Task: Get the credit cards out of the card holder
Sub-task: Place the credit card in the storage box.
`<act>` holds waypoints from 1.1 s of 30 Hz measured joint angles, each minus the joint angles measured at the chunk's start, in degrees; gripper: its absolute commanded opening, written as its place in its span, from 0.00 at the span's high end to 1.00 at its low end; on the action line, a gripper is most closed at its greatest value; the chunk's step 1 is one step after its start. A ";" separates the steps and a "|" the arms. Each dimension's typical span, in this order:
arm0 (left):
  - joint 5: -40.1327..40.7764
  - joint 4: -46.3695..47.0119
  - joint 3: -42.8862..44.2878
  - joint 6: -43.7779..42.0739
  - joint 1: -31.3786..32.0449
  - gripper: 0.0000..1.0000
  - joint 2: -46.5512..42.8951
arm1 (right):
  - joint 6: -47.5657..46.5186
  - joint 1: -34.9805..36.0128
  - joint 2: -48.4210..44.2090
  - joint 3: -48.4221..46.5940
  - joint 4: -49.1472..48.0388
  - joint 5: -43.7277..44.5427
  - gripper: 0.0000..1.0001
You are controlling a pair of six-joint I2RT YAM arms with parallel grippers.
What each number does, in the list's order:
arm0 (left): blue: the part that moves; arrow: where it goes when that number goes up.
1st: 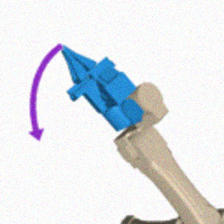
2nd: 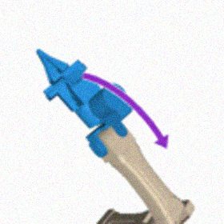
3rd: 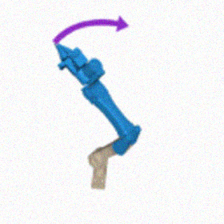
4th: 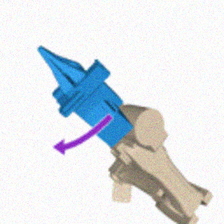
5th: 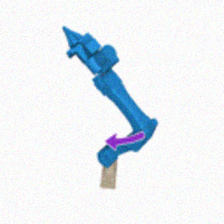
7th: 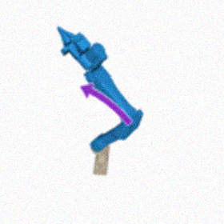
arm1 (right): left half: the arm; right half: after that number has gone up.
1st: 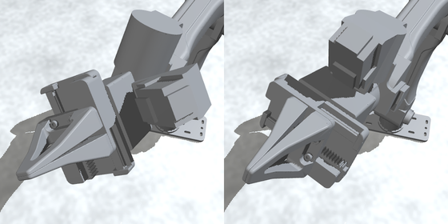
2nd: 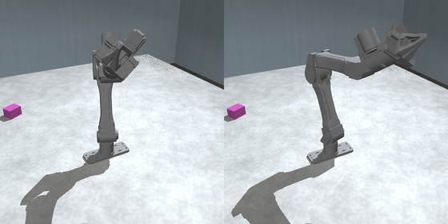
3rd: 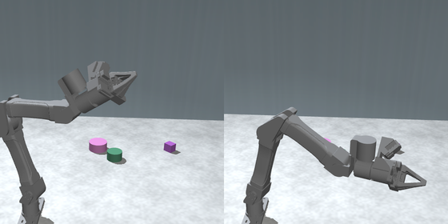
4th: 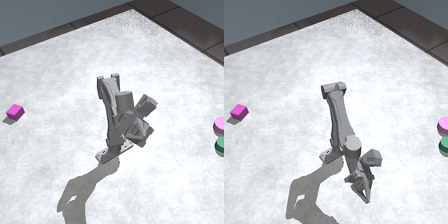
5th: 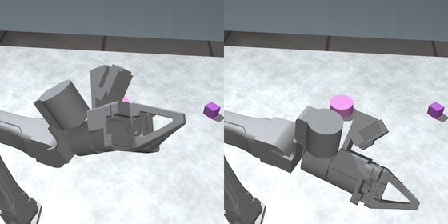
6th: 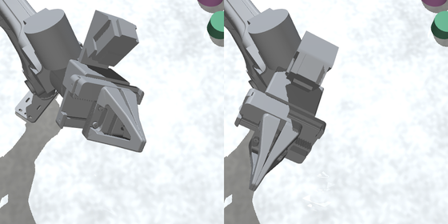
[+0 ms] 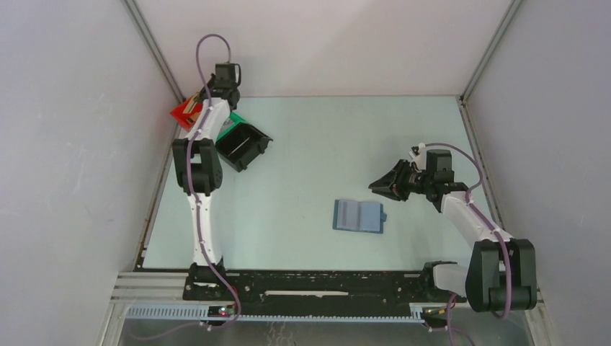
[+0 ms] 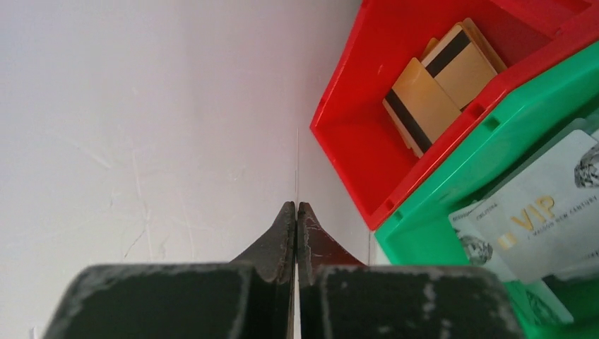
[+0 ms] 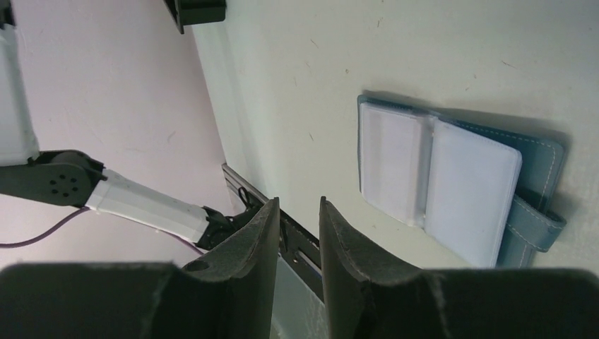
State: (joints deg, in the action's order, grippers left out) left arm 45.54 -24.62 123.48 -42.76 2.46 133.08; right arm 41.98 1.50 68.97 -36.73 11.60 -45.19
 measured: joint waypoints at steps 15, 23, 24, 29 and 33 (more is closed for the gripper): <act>-5.33 11.72 2.43 -11.34 -5.33 1.00 9.14 | 2.32 6.27 9.75 -10.05 1.40 2.91 0.64; -9.68 12.83 2.75 -11.74 -6.16 1.00 11.67 | 2.49 7.93 12.81 -11.47 1.95 3.19 0.64; -10.14 12.98 2.75 -11.76 -6.05 1.00 11.98 | 2.49 7.96 13.07 -11.82 1.99 3.19 0.64; -11.76 13.05 2.75 -11.87 -5.57 1.00 12.90 | 2.45 8.33 14.49 -13.55 2.32 3.21 0.64; -13.18 13.03 2.75 -12.28 -5.55 0.92 13.42 | 2.45 8.46 14.75 -13.57 2.54 3.37 0.64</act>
State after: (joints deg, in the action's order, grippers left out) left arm 32.36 -11.60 126.23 -55.05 -3.09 146.50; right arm 44.42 9.96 83.72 -50.30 14.13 -41.82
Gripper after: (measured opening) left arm 0.009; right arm 0.360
